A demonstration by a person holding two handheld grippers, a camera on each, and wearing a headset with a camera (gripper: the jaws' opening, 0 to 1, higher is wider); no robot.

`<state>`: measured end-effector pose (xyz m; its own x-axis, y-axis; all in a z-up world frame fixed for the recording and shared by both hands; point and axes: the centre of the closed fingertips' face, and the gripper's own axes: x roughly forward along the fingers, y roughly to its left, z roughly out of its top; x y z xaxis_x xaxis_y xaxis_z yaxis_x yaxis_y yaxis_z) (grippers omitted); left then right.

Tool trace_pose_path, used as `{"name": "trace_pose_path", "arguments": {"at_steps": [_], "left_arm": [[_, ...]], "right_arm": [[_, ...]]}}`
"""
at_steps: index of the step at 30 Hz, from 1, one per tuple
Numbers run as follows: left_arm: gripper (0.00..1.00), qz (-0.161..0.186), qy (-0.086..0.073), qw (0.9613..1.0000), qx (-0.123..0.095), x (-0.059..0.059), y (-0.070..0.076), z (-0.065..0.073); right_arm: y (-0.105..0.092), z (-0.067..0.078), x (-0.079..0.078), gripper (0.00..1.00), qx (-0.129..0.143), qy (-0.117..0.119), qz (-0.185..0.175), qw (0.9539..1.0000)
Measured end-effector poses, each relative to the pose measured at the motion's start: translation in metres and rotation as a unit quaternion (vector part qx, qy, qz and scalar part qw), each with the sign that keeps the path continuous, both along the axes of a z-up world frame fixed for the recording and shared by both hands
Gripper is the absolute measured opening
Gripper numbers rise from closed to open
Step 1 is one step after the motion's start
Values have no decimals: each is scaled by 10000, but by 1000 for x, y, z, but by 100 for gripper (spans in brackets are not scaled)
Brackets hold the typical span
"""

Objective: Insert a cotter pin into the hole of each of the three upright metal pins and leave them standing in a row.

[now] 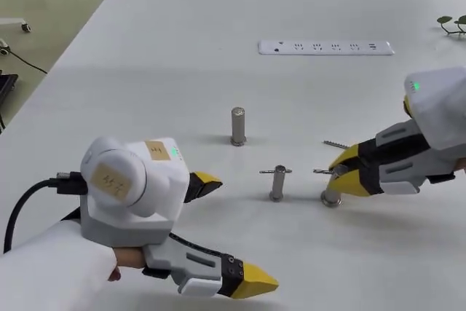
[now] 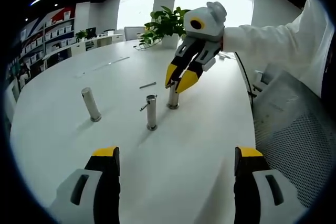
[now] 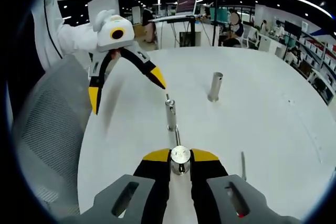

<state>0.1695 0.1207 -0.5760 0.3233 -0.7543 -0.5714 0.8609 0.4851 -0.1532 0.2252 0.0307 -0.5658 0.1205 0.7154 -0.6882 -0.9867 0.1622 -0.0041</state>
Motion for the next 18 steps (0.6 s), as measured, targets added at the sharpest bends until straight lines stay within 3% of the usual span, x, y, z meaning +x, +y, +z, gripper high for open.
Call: {"name": "trace_pose_path", "arguments": {"at_steps": [6,8,12,15,18], "left_arm": [[92,-11,0,10000,3,-1,-1,0],[92,5,-5,10000,-13,0,-1,0],[92,18,-41,10000,-65,1,-2,4],[93,49,-37,10000,-78,3,-3,5],[93,33,-77,9999,-117,4,-6,9]], "right_arm": [[2,3,3,12,181,-62,-89,9998],[5,9,1,23,395,60,-198,9990],[4,17,-1,33,471,-23,-330,9983],[8,30,-2,57,893,73,-697,9935],[2,39,-10,67,963,45,-775,9923]]}}
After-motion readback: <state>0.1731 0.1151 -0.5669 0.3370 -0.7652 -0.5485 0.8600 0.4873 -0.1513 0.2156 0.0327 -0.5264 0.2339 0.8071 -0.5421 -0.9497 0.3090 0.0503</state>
